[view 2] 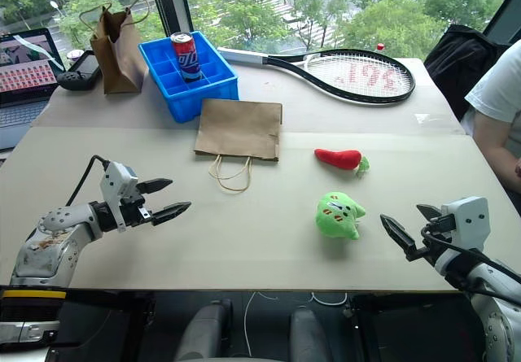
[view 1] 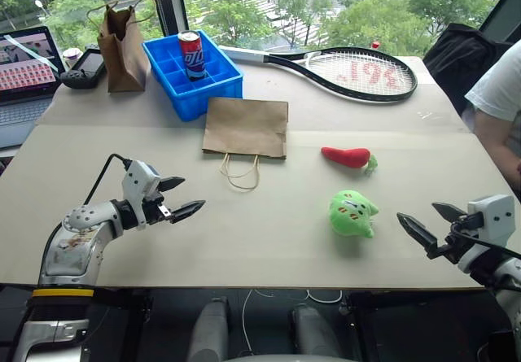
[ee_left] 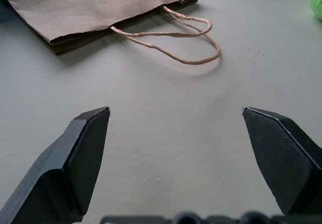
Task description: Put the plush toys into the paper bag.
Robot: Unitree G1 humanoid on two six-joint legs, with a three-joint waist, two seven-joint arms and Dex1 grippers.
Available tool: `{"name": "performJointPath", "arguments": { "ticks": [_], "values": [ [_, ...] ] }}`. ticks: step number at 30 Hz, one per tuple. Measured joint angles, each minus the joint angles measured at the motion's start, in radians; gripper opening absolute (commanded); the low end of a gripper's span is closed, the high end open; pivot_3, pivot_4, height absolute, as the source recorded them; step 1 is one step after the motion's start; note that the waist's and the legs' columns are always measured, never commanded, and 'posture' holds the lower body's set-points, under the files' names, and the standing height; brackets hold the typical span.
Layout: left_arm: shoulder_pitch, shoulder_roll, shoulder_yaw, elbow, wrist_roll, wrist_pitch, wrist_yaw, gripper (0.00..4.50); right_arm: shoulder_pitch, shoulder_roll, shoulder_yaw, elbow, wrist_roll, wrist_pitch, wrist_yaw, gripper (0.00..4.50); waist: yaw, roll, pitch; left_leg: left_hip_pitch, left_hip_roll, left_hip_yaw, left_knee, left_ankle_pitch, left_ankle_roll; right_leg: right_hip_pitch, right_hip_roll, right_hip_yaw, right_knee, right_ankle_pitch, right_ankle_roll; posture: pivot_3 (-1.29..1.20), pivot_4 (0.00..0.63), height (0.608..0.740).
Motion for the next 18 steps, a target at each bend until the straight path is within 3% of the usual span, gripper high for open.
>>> {"name": "performJointPath", "arguments": {
  "ticks": [2,5,10,13,18],
  "values": [
    [-0.001,0.004,0.001,0.004,-0.009,0.001,-0.017,4.5,-0.001,-0.007,0.0,0.002,0.006,0.0,0.014,4.44,0.0,0.0,0.0,0.0,0.0,0.0,0.0,0.0,0.0,0.0,0.0,0.0,0.0,0.0,0.0,0.0,0.15,0.731],
    [-0.056,0.06,0.002,0.038,-0.09,0.054,-0.153,4.5,-0.014,-0.108,-0.021,-0.015,0.087,0.042,0.099,4.44,0.0,0.0,0.001,0.0,0.0,0.0,0.0,0.0,0.0,-0.001,0.0,0.0,0.001,0.0,0.0,0.0,0.15,0.731],
    [-0.294,0.173,-0.052,0.081,-0.12,0.06,-0.423,4.5,-0.139,-0.355,-0.017,-0.2,0.335,0.234,0.208,4.44,0.0,0.0,0.001,0.002,0.0,0.0,0.0,0.0,0.0,0.002,0.0,-0.001,0.0,0.0,-0.001,0.0,0.15,0.731],
    [-0.418,0.132,-0.183,0.183,-0.051,-0.051,-0.563,4.5,-0.307,-0.43,0.121,-0.275,0.463,0.338,0.189,4.44,0.001,-0.001,0.001,-0.001,0.0,0.001,0.001,0.0,0.001,0.001,-0.001,-0.001,-0.002,0.0,-0.001,0.0,0.15,0.731],
    [-0.614,-0.015,-0.318,0.48,0.103,-0.29,-0.634,4.5,-0.533,-0.396,0.359,-0.3,0.464,0.412,0.074,4.44,0.008,-0.004,0.003,-0.011,-0.001,0.0,0.004,0.006,0.01,-0.005,-0.001,-0.002,-0.002,0.004,-0.006,0.0,0.15,0.731]
  ]
}}
